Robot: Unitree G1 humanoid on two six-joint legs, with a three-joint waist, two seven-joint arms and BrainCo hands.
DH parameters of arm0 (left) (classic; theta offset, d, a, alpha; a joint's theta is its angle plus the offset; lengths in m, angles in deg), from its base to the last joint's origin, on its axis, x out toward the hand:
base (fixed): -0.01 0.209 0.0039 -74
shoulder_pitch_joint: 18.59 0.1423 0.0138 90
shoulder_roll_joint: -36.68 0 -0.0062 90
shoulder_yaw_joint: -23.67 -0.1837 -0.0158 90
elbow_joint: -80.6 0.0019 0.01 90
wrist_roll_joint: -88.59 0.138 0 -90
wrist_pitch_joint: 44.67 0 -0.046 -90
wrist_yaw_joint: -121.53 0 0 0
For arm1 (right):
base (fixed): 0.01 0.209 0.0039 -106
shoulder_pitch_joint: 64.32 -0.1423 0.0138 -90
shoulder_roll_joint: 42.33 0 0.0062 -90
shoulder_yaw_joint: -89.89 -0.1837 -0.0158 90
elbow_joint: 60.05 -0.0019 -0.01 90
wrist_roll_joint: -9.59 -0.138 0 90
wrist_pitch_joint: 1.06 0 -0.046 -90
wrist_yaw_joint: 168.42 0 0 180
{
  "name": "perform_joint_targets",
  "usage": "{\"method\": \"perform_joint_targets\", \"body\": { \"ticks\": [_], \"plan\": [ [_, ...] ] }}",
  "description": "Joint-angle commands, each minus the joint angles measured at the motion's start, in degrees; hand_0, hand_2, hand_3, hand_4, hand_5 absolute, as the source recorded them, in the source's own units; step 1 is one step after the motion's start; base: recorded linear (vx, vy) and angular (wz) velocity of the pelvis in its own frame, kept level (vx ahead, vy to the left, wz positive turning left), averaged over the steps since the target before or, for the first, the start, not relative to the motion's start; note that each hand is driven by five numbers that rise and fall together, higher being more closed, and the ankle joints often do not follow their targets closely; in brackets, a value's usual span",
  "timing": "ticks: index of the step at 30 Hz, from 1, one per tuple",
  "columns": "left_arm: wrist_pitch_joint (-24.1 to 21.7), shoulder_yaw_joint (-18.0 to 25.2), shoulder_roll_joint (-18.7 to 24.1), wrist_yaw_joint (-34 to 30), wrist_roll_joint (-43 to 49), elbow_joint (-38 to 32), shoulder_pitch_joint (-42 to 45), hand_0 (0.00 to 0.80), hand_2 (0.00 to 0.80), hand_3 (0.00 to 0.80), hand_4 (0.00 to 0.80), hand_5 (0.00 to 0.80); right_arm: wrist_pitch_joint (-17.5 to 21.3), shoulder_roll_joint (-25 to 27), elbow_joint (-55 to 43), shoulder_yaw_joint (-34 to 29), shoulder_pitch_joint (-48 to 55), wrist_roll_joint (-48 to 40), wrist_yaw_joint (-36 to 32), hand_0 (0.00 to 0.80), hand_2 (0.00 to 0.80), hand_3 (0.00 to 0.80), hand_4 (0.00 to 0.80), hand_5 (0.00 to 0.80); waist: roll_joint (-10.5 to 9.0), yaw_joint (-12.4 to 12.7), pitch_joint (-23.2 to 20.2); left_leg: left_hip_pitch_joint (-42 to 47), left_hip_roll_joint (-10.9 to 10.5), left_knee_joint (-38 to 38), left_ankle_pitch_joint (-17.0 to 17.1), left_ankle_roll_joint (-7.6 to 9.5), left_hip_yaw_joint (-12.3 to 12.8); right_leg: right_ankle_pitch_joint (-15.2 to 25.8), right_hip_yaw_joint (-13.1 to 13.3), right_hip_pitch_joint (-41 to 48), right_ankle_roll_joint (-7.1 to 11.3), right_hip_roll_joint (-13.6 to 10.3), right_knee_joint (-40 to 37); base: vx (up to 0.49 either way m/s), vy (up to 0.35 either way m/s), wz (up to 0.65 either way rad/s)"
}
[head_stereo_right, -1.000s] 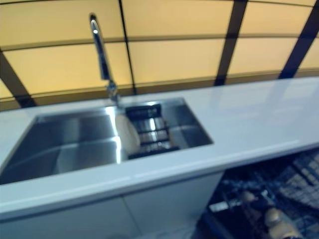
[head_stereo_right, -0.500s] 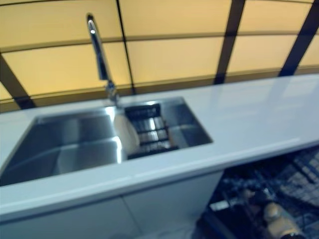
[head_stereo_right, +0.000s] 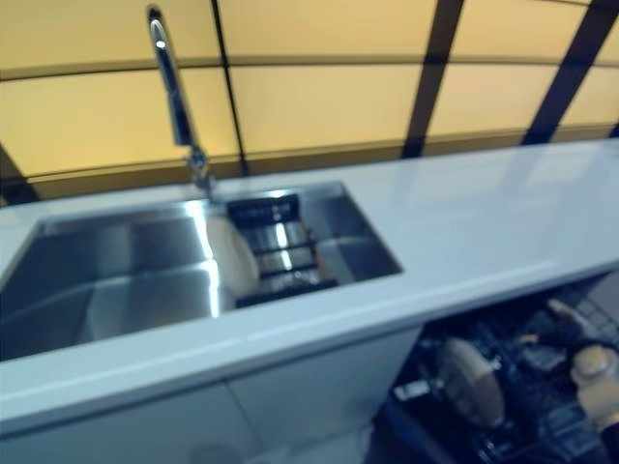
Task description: Take plates into dishwasher
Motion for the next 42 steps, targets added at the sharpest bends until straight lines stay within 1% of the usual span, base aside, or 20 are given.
{"method": "perform_joint_targets", "body": {
  "ticks": [1, 10, 13, 19, 20, 21, 23, 24, 25, 26, 28, 30, 32, 35, 37, 38, 39, 40, 41, 42],
  "plan": [
    [0.45, 0.56, 2.48, 1.0, -0.12, 2.18, -2.13, 0.0, 0.0, 0.0, 0.0, 0.0, -2.14, 3.85, 1.06, -2.2, -6.13, -3.14, -2.49, 0.0, 0.0, 0.0, 0.0, 0.0, -3.51, 0.88, -2.57, 0.03, -1.75, 0.21, -2.2, 2.02, -0.73, 1.33, 2.05, -0.28, 4.77, 0.9, 0.53, 0.009, 0.019, -0.05],
    [0.32, 0.76, 2.82, 1.48, -0.75, 4.11, -2.73, 0.0, 0.0, 0.0, 0.0, 0.0, -8.01, 12.39, 9.51, -1.73, -11.09, -10.24, -11.46, 0.0, 0.0, 0.0, 0.0, 0.0, -4.97, 0.63, -3.96, -0.03, -1.38, 0.21, -2.19, 1.82, 0.05, 1.45, 2.69, -0.1, 4.66, 1.56, 0.21, 0.002, 0.01, -0.07],
    [0.08, 0.21, 2.88, 1.84, -0.94, 4.44, -2.58, 0.0, 0.0, 0.0, 0.0, 0.0, -7.2, 14.43, 13.78, -1.12, -13.97, -11.18, -11.24, 0.0, 0.0, 0.0, 0.0, 0.0, -5.24, 0.94, -4.24, 0.01, -1.41, 0.21, -2.24, 1.9, -0.12, 1.48, 2.7, 0.02, 4.62, 1.81, 0.12, 0.0, 0.0, 0.0],
    [-0.61, -0.5, 3.42, 2.03, -2.17, 4.85, -2.53, 0.0, 0.0, 0.0, 0.0, 0.0, -9.11, 17.31, 17.03, -0.21, -19.34, -15.89, -7.31, 0.0, 0.0, 0.0, 0.0, 0.0, -5.48, 1.36, -4.38, 0.04, -1.56, 0.21, -2.13, 1.93, -0.63, 1.53, 3.04, 0.22, 4.54, 1.97, 0.09, 0.0, 0.0, 0.0],
    [-0.61, -0.94, 3.67, 2.02, -2.83, 4.67, -2.52, 0.0, 0.0, 0.0, 0.0, 0.0, -8.2, 18.06, 17.38, 0.0, -21.69, -19.86, -3.74, 0.0, 0.0, 0.0, 0.0, 0.0, -5.53, 1.72, -4.27, 0.12, -1.55, 0.21, -2.05, 1.85, -0.95, 1.46, 2.98, 0.46, 4.51, 1.93, 0.09, 0.0, 0.0, 0.0],
    [-0.65, -0.97, 3.8, 1.86, -2.89, 4.67, -2.46, 0.0, 0.0, 0.0, 0.0, 0.0, -7.98, 18.2, 17.08, 0.2, -22.47, -20.21, -2.82, 0.0, 0.0, 0.0, 0.0, 0.0, -5.53, 1.82, -4.28, 0.13, -1.61, 0.21, -2.05, 1.85, -1.09, 1.42, 2.98, 0.52, 4.47, 1.95, 0.09, 0.0, 0.0, 0.0],
    [-1.05, -1.16, 4.24, 1.39, -3.01, 4.99, -2.33, 0.0, 0.0, 0.0, 0.0, 0.0, -4.97, 19.14, 15.58, 1.47, -26.09, -23.34, 2.51, 0.0, 0.0, 0.0, 0.0, 0.0, -5.58, 2.3, -4.28, 0.08, -1.76, 0.21, -1.99, 1.79, -1.51, 1.33, 2.73, 0.66, 4.4, 1.87, 0.09, 0.0, 0.0, 0.0],
    [-1.1, -1.12, 4.23, 1.36, -3.03, 5.01, -2.29, 0.0, 0.0, 0.0, 0.0, 0.0, -4.98, 19.15, 15.44, 1.81, -26.57, -23.53, 2.86, 0.0, 0.0, 0.0, 0.0, 0.0, -5.54, 2.27, -4.25, 0.09, -1.78, 0.21, -1.99, 1.8, -1.55, 1.3, 2.7, 0.7, 4.4, 1.86, 0.09, 0.0, 0.0, 0.0],
    [-1.18, -1.25, 4.44, 1.13, -3.13, 4.99, -2.15, 0.0, 0.0, 0.0, 0.0, 0.0, -3.62, 19.34, 14.21, 2.3, -28.01, -24.19, 5.32, 0.0, 0.0, 0.0, 0.0, 0.0, -5.52, 2.51, -4.19, 0.07, -1.84, 0.21, -1.98, 1.79, -1.76, 1.19, 2.6, 0.81, 4.38, 1.77, 0.09, 0.0, 0.0, 0.0],
    [-1.15, -1.39, 4.66, 0.87, -3.34, 4.91, -2.08, 0.0, 0.0, 0.0, 0.0, 0.0, -0.89, 19.53, 12.75, 3.11, -29.84, -24.18, 7.55, 0.0, 0.0, 0.0, 0.0, 0.0, -5.48, 2.83, -4.14, 0.06, -1.9, 0.21, -1.96, 1.79, -2.01, 1.09, 2.34, 0.89, 4.41, 1.63, 0.09, 0.0, 0.0, 0.0],
    [-1.18, -1.59, 4.87, 0.58, -3.53, 4.9, -2.02, 0.0, 0.0, 0.0, 0.0, 0.0, 1.15, 19.67, 10.98, 4.29, -31.9, -24.01, 9.44, 0.0, 0.0, 0.0, 0.0, 0.0, -5.5, 3.38, -4.1, 0.04, -2.03, 0.21, -1.95, 1.82, -2.41, 0.91, 2.03, 1.08, 4.43, 1.49, 0.09, 0.0, 0.0, 0.0],
    [-1.03, -1.91, 4.88, 0.49, -3.87, 4.76, -2.06, 0.0, 0.0, 0.0, 0.0, 0.0, 5.45, 19.78, 9.06, 7.67, -36.09, -20.34, 10.84, 0.0, 0.0, 0.0, 0.0, 0.0, -5.56, 4.11, -4.13, -0.05, -2.16, 0.21, -1.9, 1.88, -3.07, 0.59, 1.52, 1.4, 4.39, 1.28, 0.09, 0.0, 0.0, 0.0],
    [-0.93, -2.12, 4.86, 0.5, -3.92, 4.59, -2.03, 0.0, 0.0, 0.0, 0.0, 0.0, 6.89, 19.72, 8.07, 10.6, -39.12, -18.12, 11.29, 0.0, 0.0, 0.0, 0.0, 0.0, -5.65, 4.71, -4.17, -0.18, -2.2, 0.21, -1.82, 1.85, -3.48, 0.41, 1.08, 1.55, 4.41, 1.09, 0.09, 0.007, -0.003, 0.04],
    [-0.77, -2.81, 4.77, 0.89, -4.55, 4.09, -1.63, 0.0, 0.0, 0.0, 0.0, 0.0, 11.88, 19.63, 5.64, 20.87, -48.61, -10.23, 13.41, 0.0, 0.0, 0.0, 0.0, 0.0, -6.0, 6.33, -4.41, -0.5, -2.32, 0.21, -1.54, 1.8, -4.72, -0.01, -0.28, 2.02, 4.46, 0.56, 0.09, 0.026, -0.013, 0.17],
    [-0.58, -2.94, 4.72, 1.0, -4.78, 3.95, -1.65, 0.0, 0.0, 0.0, 0.0, 0.0, 12.91, 19.26, 4.68, 25.47, -52.9, -7.29, 13.46, 0.0, 0.0, 0.0, 0.0, 0.0, -6.14, 6.9, -4.55, -0.67, -2.42, 0.21, -1.48, 1.82, -5.31, -0.18, -0.91, 2.17, 4.5, 0.36, 0.09, 0.016, -0.016, 0.16],
    [-0.36, -2.85, 4.69, 1.04, -5.02, 3.74, -1.57, 0.0, 0.0, 0.0, 0.0, 0.0, 14.44, 19.0, 3.25, 30.21, -56.91, -4.66, 13.01, 0.0, 0.0, 0.0, 0.0, 0.0, -6.2, 7.45, -4.63, -0.88, -2.42, 0.21, -1.37, 1.75, -5.84, -0.35, -1.63, 2.3, 4.56, 0.08, 0.09, 0.013, -0.014, 0.2],
    [-0.27, -2.85, 4.73, 1.03, -5.01, 3.72, -1.6, 0.0, 0.0, 0.0, 0.0, 0.0, 14.75, 18.76, 2.77, 31.92, -58.21, -3.57, 12.9, 0.0, 0.0, 0.0, 0.0, 0.0, -6.31, 7.74, -4.67, -0.97, -2.44, 0.21, -1.28, 1.73, -6.07, -0.36, -1.87, 2.35, 4.58, -0.03, 0.09, 0.023, -0.016, 0.3],
    [-0.14, -2.59, 4.5, 1.11, -5.14, 3.63, -1.52, 0.0, 0.0, 0.0, 0.0, 0.0, 16.02, 18.25, 2.12, 35.81, -61.3, -0.78, 12.28, 0.0, 0.0, 0.0, 0.0, 0.0, -6.23, 8.11, -4.78, -1.15, -2.47, 0.21, -1.18, 1.67, -6.55, -0.49, -2.33, 2.44, 4.61, -0.19, 0.09, 0.024, -0.013, 0.3],
    [0.0, -2.51, 4.46, 1.09, -5.43, 3.45, -1.4, 0.0, 0.0, 0.0, 0.0, 0.0, 17.82, 17.91, 1.42, 38.3, -63.02, 0.67, 11.26, 0.0, 0.0, 0.0, 0.0, 0.0, -6.27, 8.54, -4.82, -1.27, -2.45, 0.21, -1.12, 1.64, -6.93, -0.58, -2.84, 2.5, 4.64, -0.35, 0.09, 0.021, -0.012, 0.29],
    [0.05, -2.4, 4.46, 1.0, -5.36, 3.45, -1.43, 0.0, 0.0, 0.0, 0.0, 0.0, 18.26, 17.57, 0.9, 39.54, -63.82, 1.67, 10.94, 0.0, 0.0, 0.0, 0.0, 0.0, -6.31, 8.8, -4.82, -1.38, -2.46, 0.21, -1.08, 1.62, -7.17, -0.61, -3.04, 2.5, 4.65, -0.42, 0.09, 0.016, -0.006, 0.27]
  ]
}}
